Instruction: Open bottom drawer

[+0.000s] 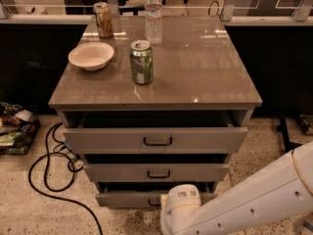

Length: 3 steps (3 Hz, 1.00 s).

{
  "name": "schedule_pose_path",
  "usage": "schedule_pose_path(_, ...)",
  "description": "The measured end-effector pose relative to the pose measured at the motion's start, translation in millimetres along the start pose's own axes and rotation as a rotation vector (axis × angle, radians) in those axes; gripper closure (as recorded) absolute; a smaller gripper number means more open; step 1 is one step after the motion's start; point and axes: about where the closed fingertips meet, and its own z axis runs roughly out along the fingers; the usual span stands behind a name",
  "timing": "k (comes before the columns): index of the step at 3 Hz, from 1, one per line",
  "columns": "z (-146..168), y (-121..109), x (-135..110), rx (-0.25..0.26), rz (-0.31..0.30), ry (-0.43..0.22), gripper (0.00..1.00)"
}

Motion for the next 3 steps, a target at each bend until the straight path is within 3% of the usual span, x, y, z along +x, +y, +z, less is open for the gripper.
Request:
schedule_pose_path(1, 5.5, -0.7, -2.7, -0.003, 0.005, -0.004, 0.00)
schedule_pose_path(2, 30.0, -5.0, -8.5, 0.001, 0.029, -0.025, 0.00)
schedule_pose_path(3, 75.9, -8.1, -12.5, -0.006, 0.081, -0.037, 0.00)
